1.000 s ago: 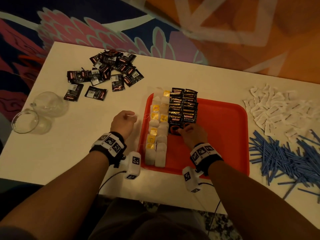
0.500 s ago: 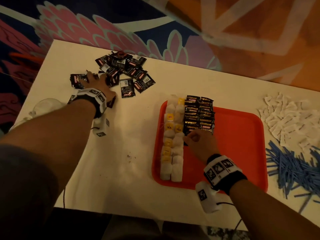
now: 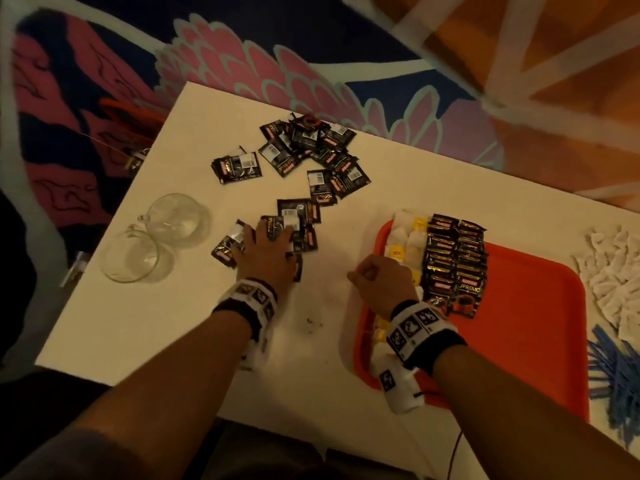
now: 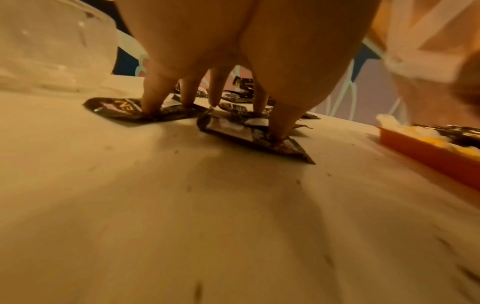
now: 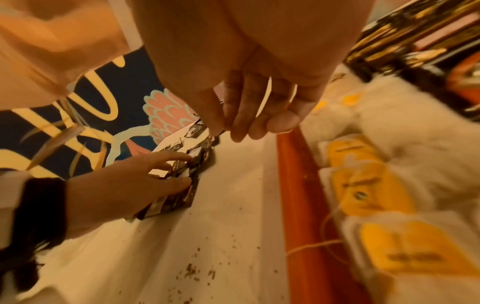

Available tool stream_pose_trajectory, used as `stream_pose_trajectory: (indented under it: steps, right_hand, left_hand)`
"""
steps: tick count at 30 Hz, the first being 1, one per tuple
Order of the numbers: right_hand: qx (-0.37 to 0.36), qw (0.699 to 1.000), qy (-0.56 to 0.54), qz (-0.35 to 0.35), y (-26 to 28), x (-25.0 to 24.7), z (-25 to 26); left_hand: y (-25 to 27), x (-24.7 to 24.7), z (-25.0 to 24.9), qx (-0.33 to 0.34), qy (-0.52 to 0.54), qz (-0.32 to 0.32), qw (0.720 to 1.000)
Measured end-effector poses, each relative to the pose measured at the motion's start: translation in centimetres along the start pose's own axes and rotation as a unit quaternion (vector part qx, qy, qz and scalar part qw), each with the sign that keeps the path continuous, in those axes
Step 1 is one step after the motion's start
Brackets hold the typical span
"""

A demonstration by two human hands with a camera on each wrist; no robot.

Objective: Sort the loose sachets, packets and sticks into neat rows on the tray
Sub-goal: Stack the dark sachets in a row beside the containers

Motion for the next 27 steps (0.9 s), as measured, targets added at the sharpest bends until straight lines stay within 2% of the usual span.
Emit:
stream_pose_trajectory:
  steps: [2, 5, 8, 10, 12, 14, 16, 22, 27]
  right_hand:
    - [-0.017, 0.999, 0.026, 0.017, -1.0, 1.2, 1.3]
    - [-0.07, 0.991, 0.102, 0.046, -2.9, 3.1, 2.8]
    - [-0.109, 0.975, 0.172, 0.084, -4.9, 4.5, 4.5]
    - [-0.128, 0.964, 0.2, 0.117, -6.1, 5.4, 5.9]
    - [-0.133, 0.95, 0.235, 0.155, -6.7, 6.6, 6.9]
    - [-0.138, 0.934, 0.281, 0.17, -6.4, 7.7, 7.5]
    - [-0.149, 0.928, 0.307, 0.153, -5.4, 8.6, 7.8]
    - [-0.112, 0.966, 0.209, 0.098, -3.2, 10.4, 6.4]
    - [-0.052, 0.987, 0.114, 0.101, -1.4, 10.6, 5.8]
  left_hand:
    - [1.7, 0.4, 0.4, 0.016, -0.008, -0.01, 1.0]
    - [3.2, -0.1, 2.1, 0.032, 0.023, -0.06, 0.997]
    - [3.8, -1.0, 5.5, -0.008, 0.088, -0.112, 0.99]
    - [3.6, -0.8, 7.6, -0.059, 0.098, -0.064, 0.991]
    - [3.5, -0.3, 8.7, -0.076, 0.066, -0.002, 0.995]
    - [3.9, 0.3, 8.4, -0.057, 0.018, 0.021, 0.998]
    - [4.7, 1.1, 7.4, -0.029, -0.001, 0.018, 0.999]
    - [6.3, 3.2, 4.9, -0.028, 0.158, -0.007, 0.987]
    - [6.0, 3.4, 4.6, -0.009, 0.163, -0.003, 0.987]
Point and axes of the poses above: each hand's wrist, its own y-axis away from the middle knuckle, its own x-axis out of the palm, z = x × y, the point moved 5 cm from there along -y, towards the middle knuckle, and after that the axes turned 5 degrees about -x, right-handed, at the moved point
